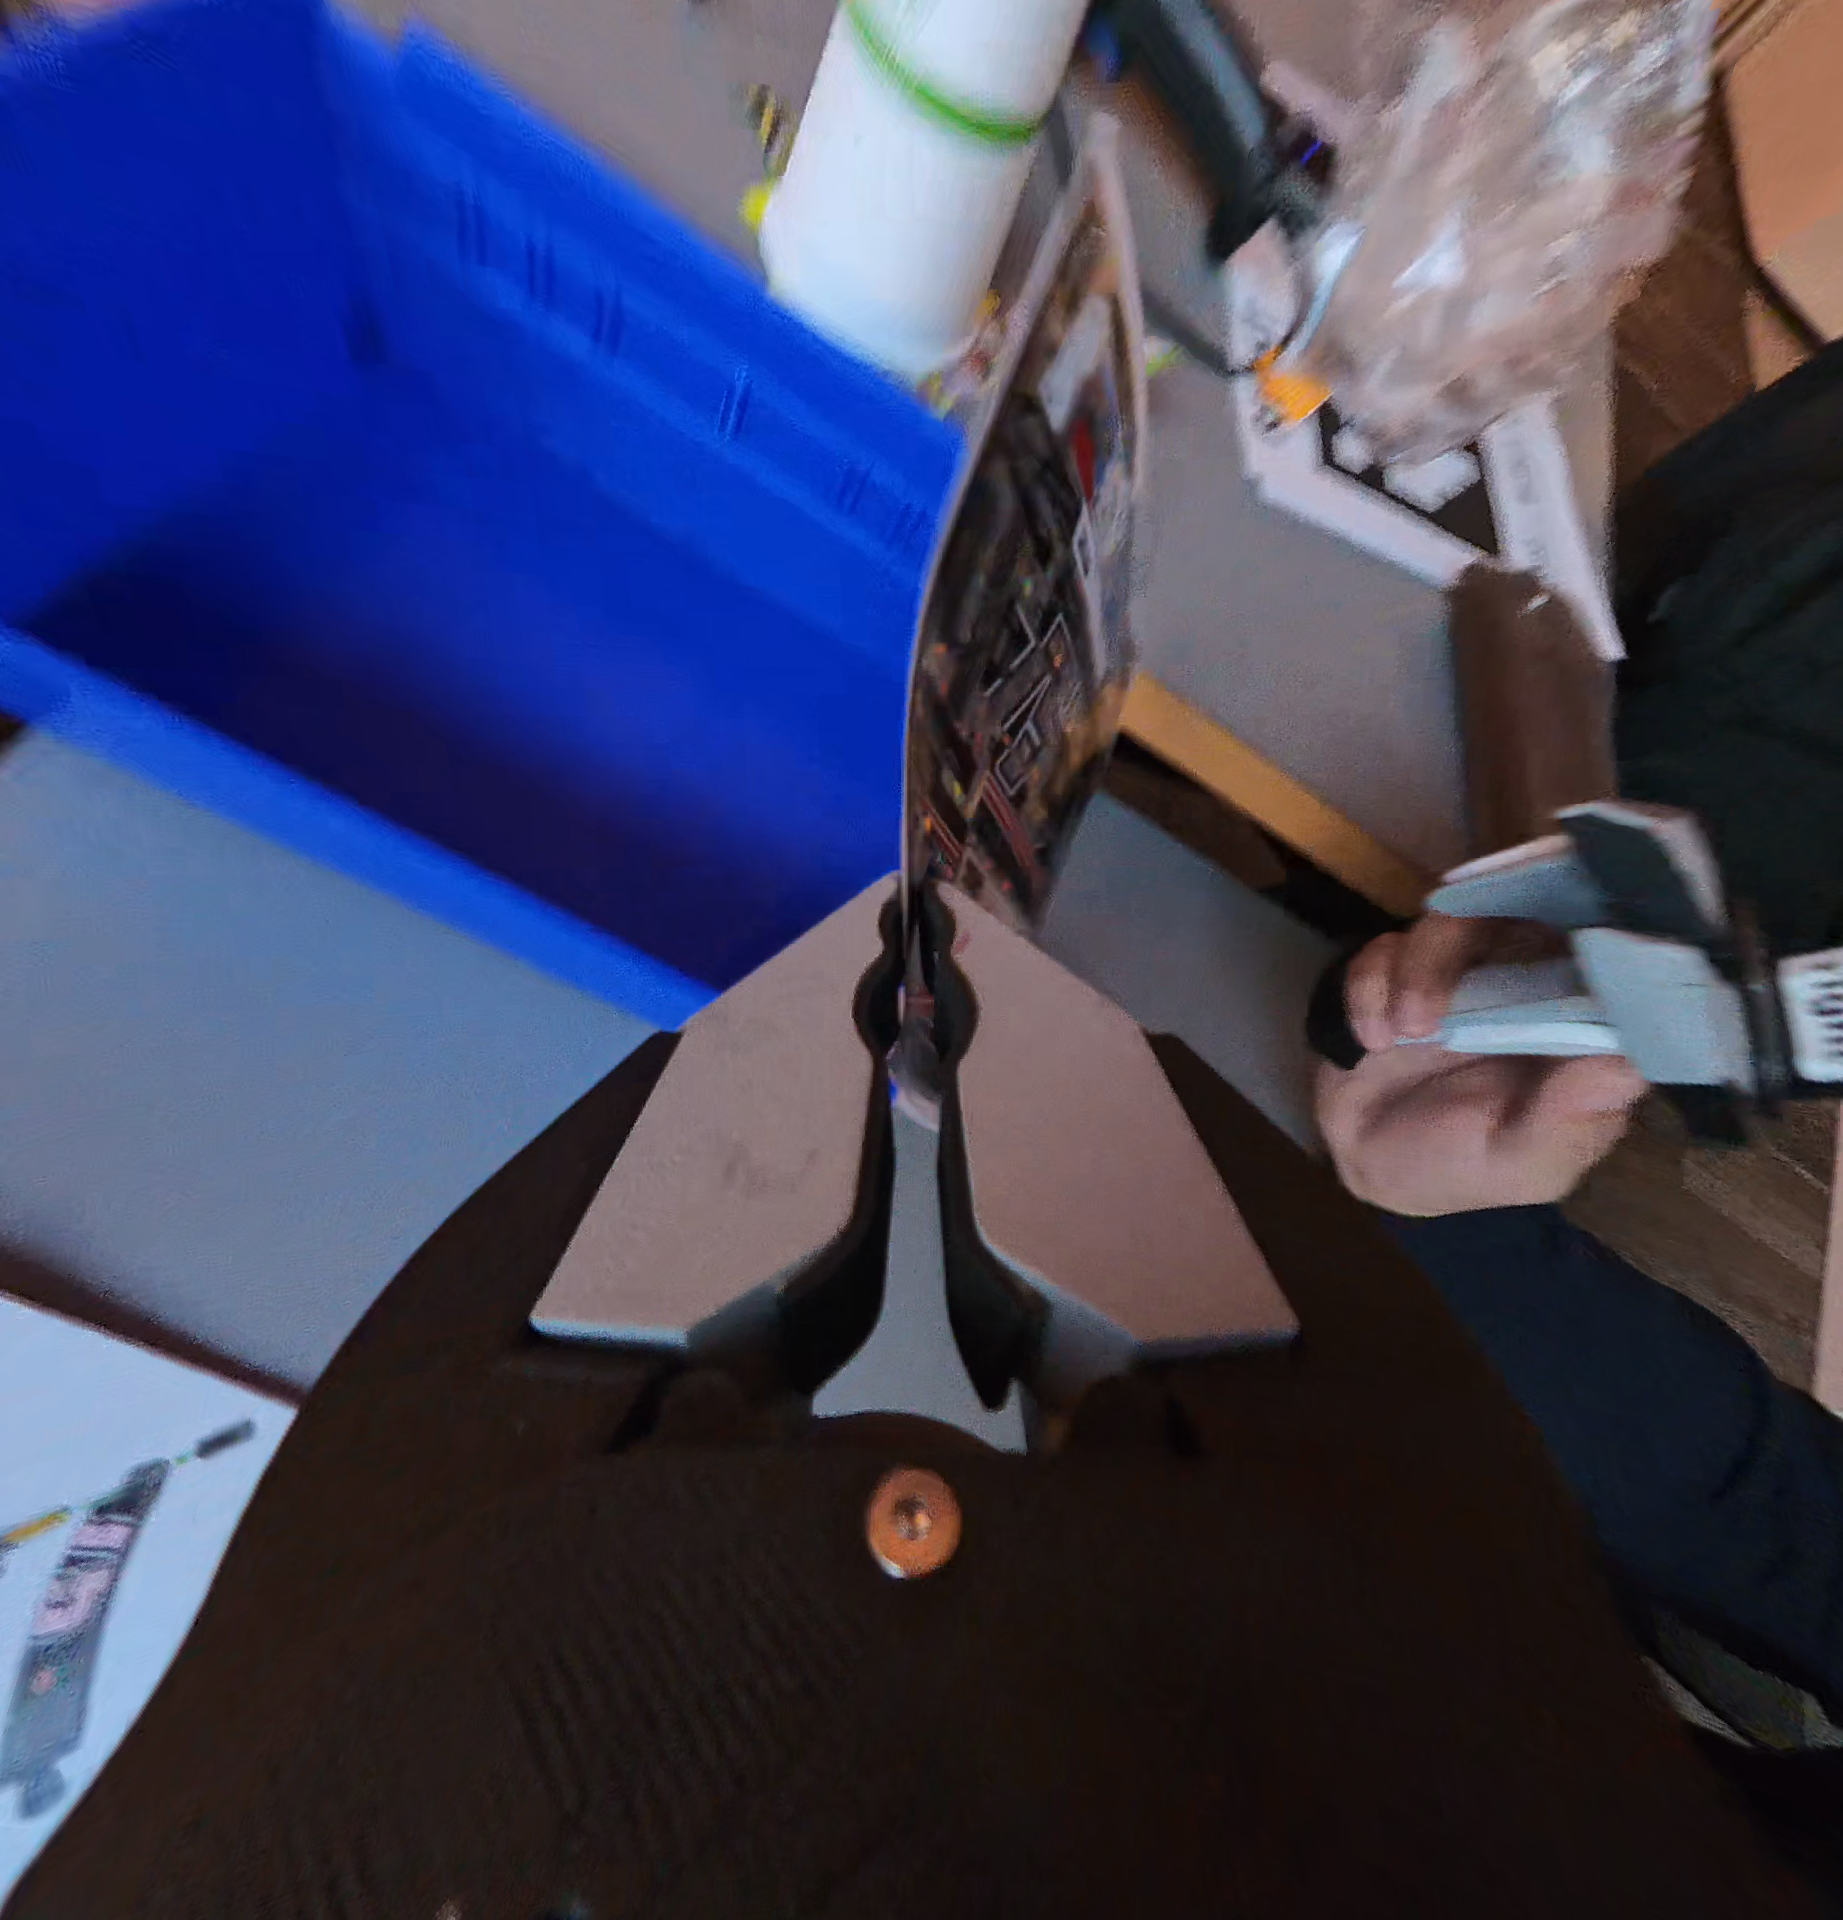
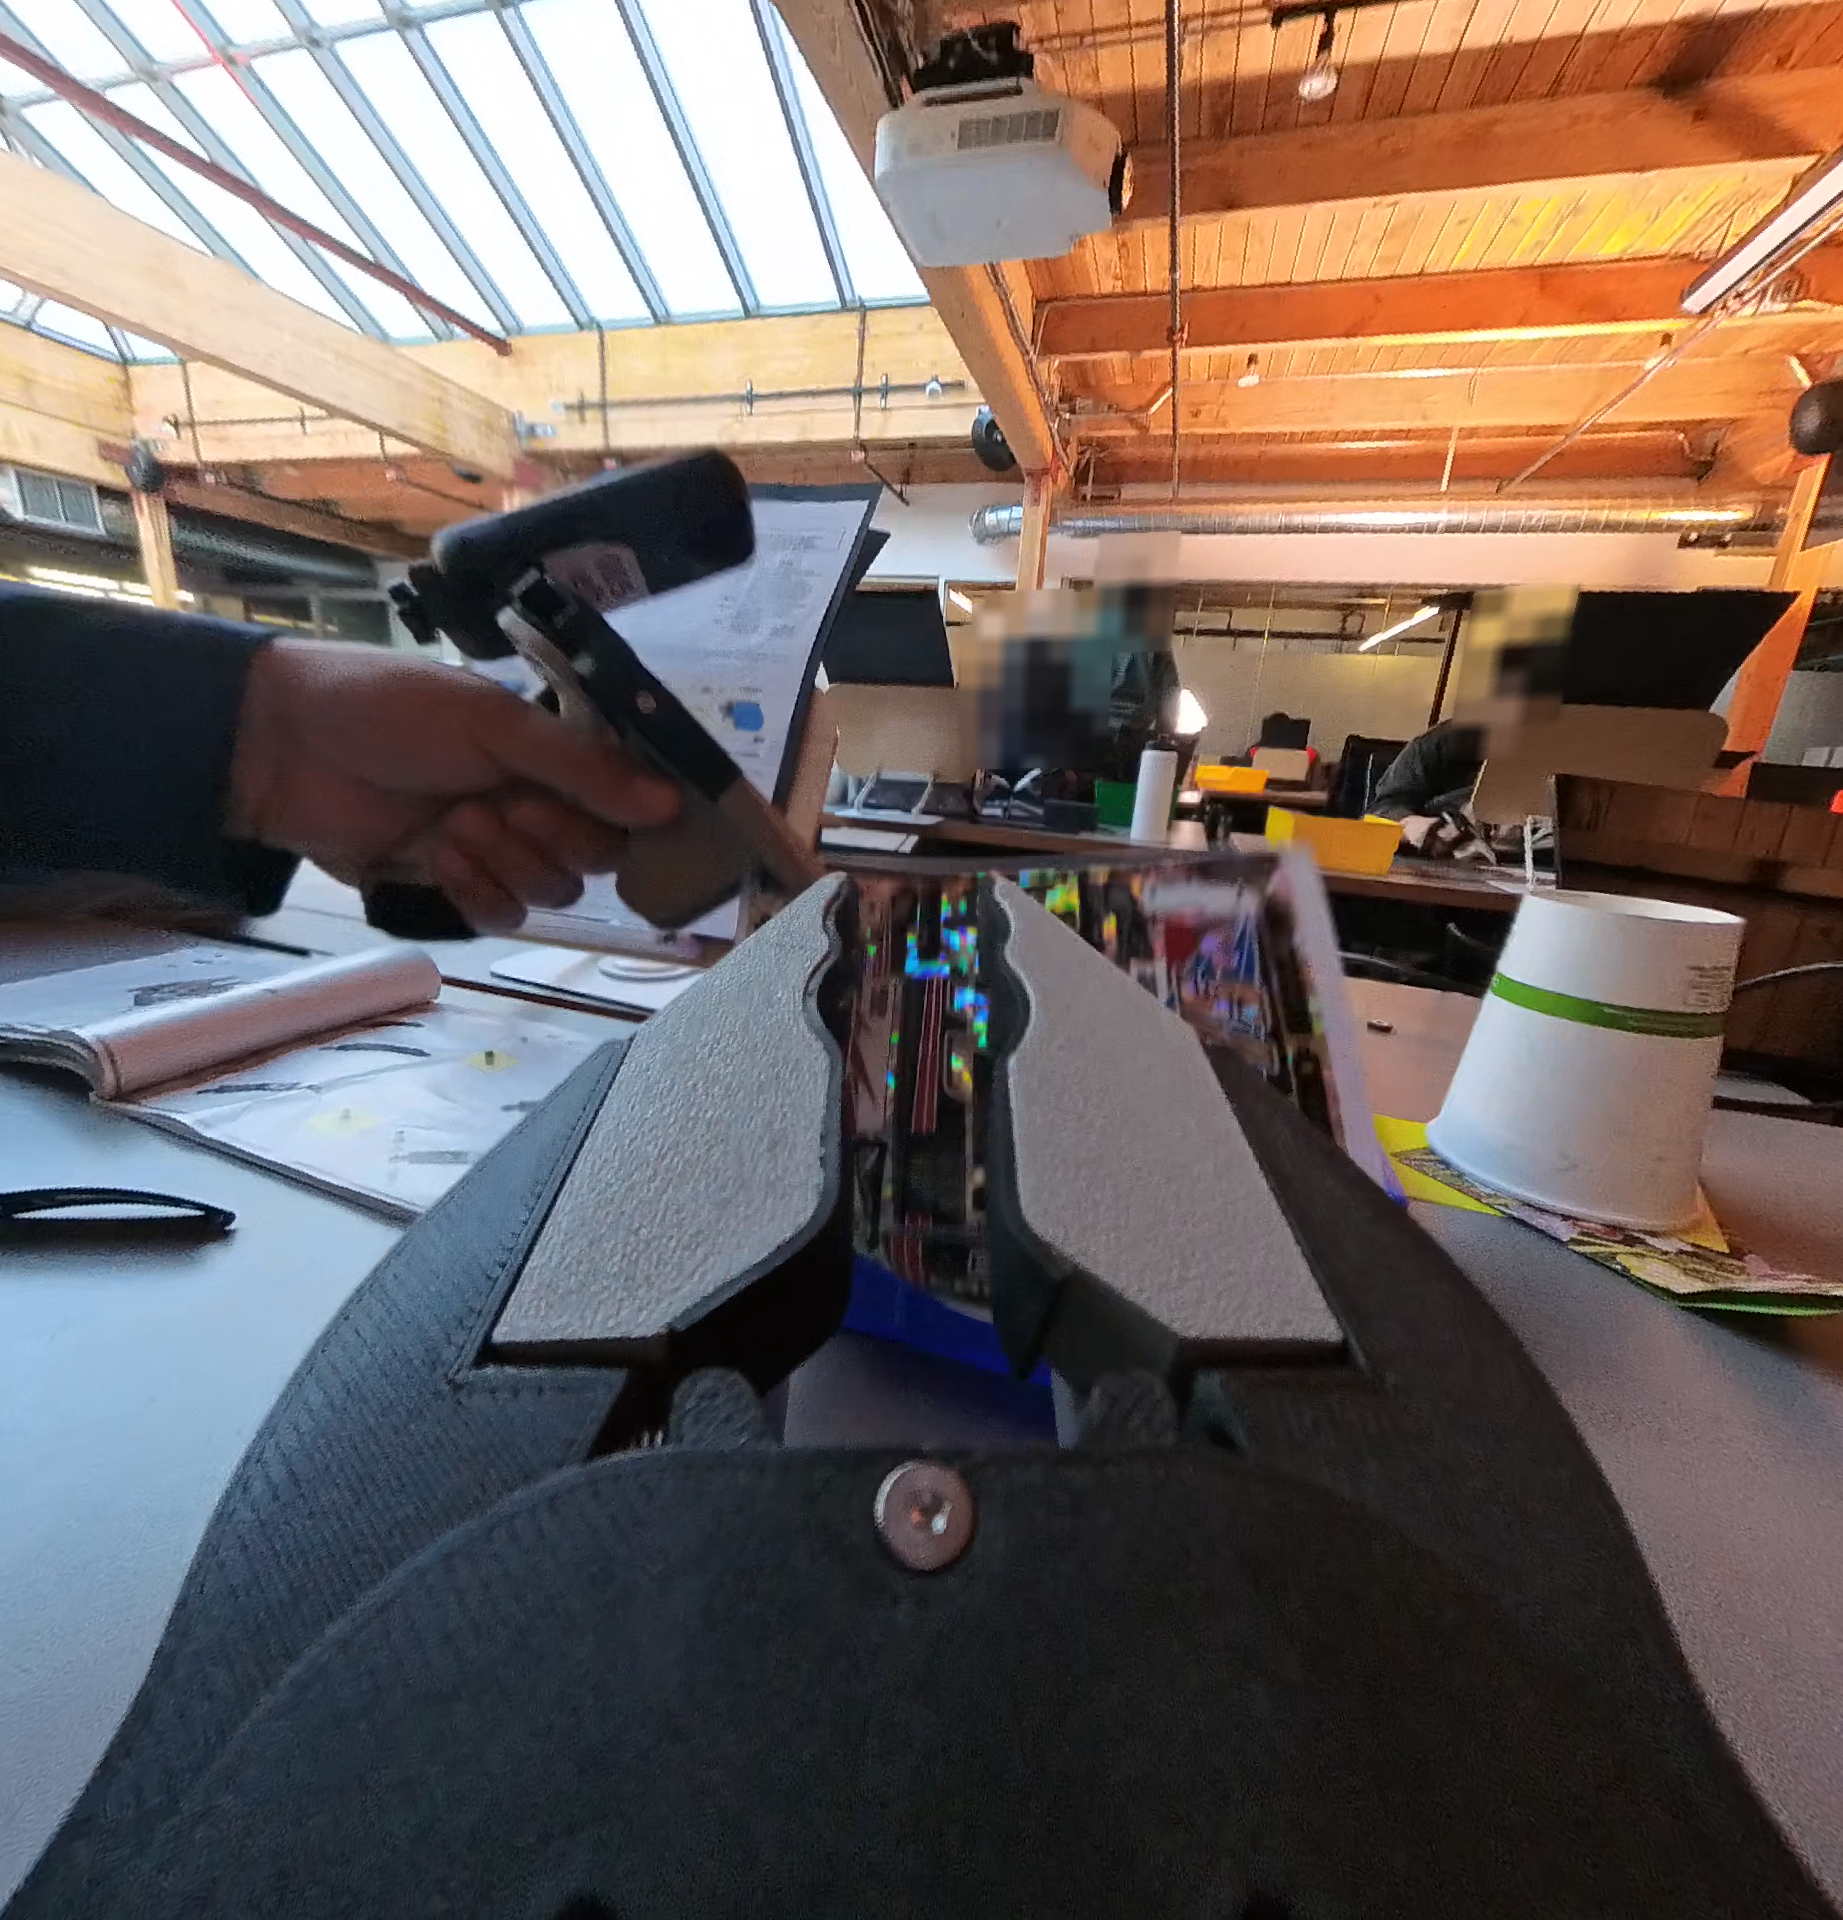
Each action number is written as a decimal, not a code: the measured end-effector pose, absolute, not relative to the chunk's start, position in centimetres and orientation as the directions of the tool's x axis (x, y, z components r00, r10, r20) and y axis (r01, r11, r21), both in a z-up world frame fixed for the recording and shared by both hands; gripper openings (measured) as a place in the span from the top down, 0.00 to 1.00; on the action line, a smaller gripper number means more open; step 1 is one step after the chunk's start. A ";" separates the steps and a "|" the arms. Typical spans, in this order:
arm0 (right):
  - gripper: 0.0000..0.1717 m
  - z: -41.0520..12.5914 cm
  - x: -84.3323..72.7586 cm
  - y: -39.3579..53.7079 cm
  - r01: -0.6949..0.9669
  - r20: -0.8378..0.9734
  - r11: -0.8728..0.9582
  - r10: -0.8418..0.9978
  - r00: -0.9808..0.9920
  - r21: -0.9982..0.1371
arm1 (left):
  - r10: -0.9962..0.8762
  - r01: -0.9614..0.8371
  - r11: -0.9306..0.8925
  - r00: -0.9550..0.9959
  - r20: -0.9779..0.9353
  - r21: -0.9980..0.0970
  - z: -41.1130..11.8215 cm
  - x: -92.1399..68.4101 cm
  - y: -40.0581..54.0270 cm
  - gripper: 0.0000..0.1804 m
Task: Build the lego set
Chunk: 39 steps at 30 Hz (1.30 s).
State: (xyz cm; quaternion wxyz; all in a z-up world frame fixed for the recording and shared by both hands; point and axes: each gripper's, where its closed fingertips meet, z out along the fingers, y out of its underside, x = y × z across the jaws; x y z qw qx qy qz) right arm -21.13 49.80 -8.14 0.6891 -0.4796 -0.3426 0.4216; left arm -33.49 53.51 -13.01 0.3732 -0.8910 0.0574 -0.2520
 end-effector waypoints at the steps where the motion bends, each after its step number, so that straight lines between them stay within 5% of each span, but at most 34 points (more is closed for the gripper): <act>1: 0.89 -8.3 -21.4 49.8 -0.239 0.073 0.184 0.909 0.409 -0.953 | -0.264 0.094 -0.742 0.869 0.418 -0.664 -14.6 -33.5 53.5 1.00; 8: 0.91 -13.3 -25.0 51.9 -0.078 -0.091 -0.069 0.942 0.322 -0.995 | -0.241 0.079 -0.753 0.890 0.386 -0.653 -16.6 -34.3 52.7 0.93; 11: 0.90 -16.2 -26.9 52.1 0.037 -0.173 -0.190 0.947 0.270 -0.981 | -0.222 0.059 -0.745 0.917 0.330 -0.665 -15.2 -37.1 51.4 0.81; 17: 0.91 -17.4 -27.9 51.5 0.109 -0.131 -0.162 0.960 0.247 -0.981 | -0.285 -0.084 -0.632 0.950 0.130 -0.771 -9.3 -43.9 41.8 0.76; 21: 0.91 -18.2 -28.4 51.4 0.130 -0.167 -0.200 0.959 0.228 -0.971 | -0.252 -0.164 -0.646 0.968 0.005 -0.746 -10.7 -48.4 31.5 0.71; 27: 0.91 -17.8 -28.6 50.5 0.130 -0.140 -0.170 0.967 0.212 -0.977 | -0.163 -0.182 -0.677 0.982 -0.095 -0.713 -17.5 -51.3 19.9 0.71; 39: 0.92 -17.7 -28.9 50.7 0.139 -0.022 -0.062 0.963 0.269 -0.988 | -0.022 -0.034 -0.356 0.999 -0.028 -0.934 -19.3 -53.4 17.2 0.79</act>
